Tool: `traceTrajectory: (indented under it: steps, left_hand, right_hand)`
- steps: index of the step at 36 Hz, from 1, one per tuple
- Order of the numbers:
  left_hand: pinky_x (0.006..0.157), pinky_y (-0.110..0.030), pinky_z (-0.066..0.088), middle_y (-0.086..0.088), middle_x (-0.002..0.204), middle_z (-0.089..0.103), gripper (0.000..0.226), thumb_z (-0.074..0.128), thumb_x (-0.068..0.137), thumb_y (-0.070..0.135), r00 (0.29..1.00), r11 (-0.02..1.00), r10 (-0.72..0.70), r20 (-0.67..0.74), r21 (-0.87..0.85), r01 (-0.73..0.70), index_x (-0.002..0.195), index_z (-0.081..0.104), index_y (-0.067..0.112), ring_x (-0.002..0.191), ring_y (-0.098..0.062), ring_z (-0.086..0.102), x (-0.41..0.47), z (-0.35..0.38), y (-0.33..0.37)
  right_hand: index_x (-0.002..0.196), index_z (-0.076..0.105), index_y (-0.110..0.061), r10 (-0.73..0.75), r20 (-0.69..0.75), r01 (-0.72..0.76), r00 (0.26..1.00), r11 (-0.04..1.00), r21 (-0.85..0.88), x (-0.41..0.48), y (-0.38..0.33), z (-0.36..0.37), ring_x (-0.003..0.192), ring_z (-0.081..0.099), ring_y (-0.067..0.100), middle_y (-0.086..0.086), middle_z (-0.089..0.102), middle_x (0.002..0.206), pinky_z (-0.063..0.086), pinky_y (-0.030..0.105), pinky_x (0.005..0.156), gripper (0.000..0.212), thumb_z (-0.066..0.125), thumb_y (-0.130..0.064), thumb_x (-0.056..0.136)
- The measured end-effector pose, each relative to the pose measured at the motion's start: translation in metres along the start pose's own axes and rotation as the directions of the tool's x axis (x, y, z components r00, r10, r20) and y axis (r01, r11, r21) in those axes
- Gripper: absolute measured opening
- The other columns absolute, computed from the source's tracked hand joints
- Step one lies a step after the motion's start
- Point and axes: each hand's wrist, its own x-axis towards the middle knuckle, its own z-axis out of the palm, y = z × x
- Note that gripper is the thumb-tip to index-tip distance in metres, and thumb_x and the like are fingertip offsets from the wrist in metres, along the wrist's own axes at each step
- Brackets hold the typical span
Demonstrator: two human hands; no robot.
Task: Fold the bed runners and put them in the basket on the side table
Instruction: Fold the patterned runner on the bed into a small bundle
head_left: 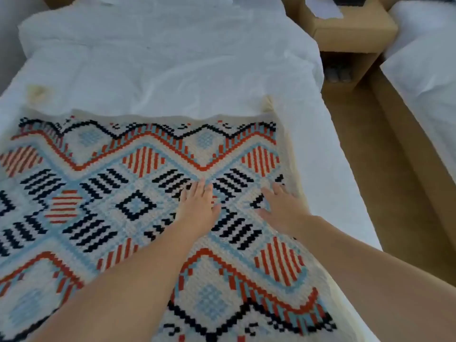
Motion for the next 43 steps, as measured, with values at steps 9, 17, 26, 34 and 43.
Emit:
traceTrajectory:
  steps: [9,17,26,34,43]
  left_hand:
    - [0.116,-0.051,-0.01,-0.002,0.156,-0.025,0.072,0.008,0.095,0.06,0.997,0.997,-0.074,-0.02,0.033,0.075,0.148,-0.018,0.021,0.143,-0.024,-0.023,0.106,0.068,-0.004]
    - [0.115,-0.051,-0.013,-0.004,0.156,-0.024,0.074,0.0,0.089,0.064,0.964,0.992,-0.11,-0.242,0.039,0.123,0.147,-0.019,0.024,0.143,-0.025,-0.025,0.159,0.1,-0.013]
    - [0.115,-0.051,-0.012,-0.008,0.156,-0.022,0.073,-0.001,0.088,0.062,0.955,0.994,-0.098,-0.281,0.027,0.11,0.147,-0.015,0.02,0.143,-0.026,-0.024,0.171,0.121,-0.019]
    - [0.113,-0.056,0.008,-0.014,0.158,0.011,0.072,0.013,0.092,0.057,0.952,0.996,-0.078,-0.296,0.016,0.087,0.15,0.009,0.013,0.146,-0.032,0.007,0.181,0.131,-0.024]
    - [0.113,-0.055,0.007,-0.015,0.158,0.01,0.072,0.013,0.092,0.056,0.955,0.996,-0.069,-0.29,0.033,0.082,0.15,0.01,0.013,0.145,-0.031,0.008,0.183,0.135,-0.027]
  right_hand:
    - [0.151,-0.015,-0.024,-0.04,-0.055,0.034,0.998,0.994,-0.105,0.112,0.032,0.058,0.143,-0.024,0.029,0.008,-0.027,0.156,-0.007,0.046,0.119,0.071,0.013,-0.061,0.097]
    - [0.148,-0.023,-0.019,-0.059,-0.165,0.036,0.985,0.99,-0.137,0.185,0.061,0.053,0.142,-0.028,0.024,0.007,-0.031,0.154,-0.007,0.043,0.12,0.08,0.002,-0.068,0.09]
    - [0.152,-0.01,-0.016,-0.02,-0.219,-0.024,0.975,0.98,-0.199,0.269,0.091,-0.017,0.147,-0.013,0.026,0.009,-0.014,0.16,-0.002,0.042,0.12,0.069,0.011,-0.054,0.098]
    - [0.153,0.005,-0.013,-0.009,-0.311,-0.042,0.951,0.987,-0.158,0.316,0.102,-0.072,0.148,-0.001,0.026,0.011,0.008,0.16,0.003,0.042,0.12,0.078,0.053,-0.019,0.091]
    - [0.11,0.057,-0.004,0.027,-0.46,-0.156,0.887,0.957,-0.245,0.315,0.102,-0.087,0.108,0.044,0.034,0.016,0.055,0.104,0.042,0.042,0.086,0.033,0.053,0.004,0.078]
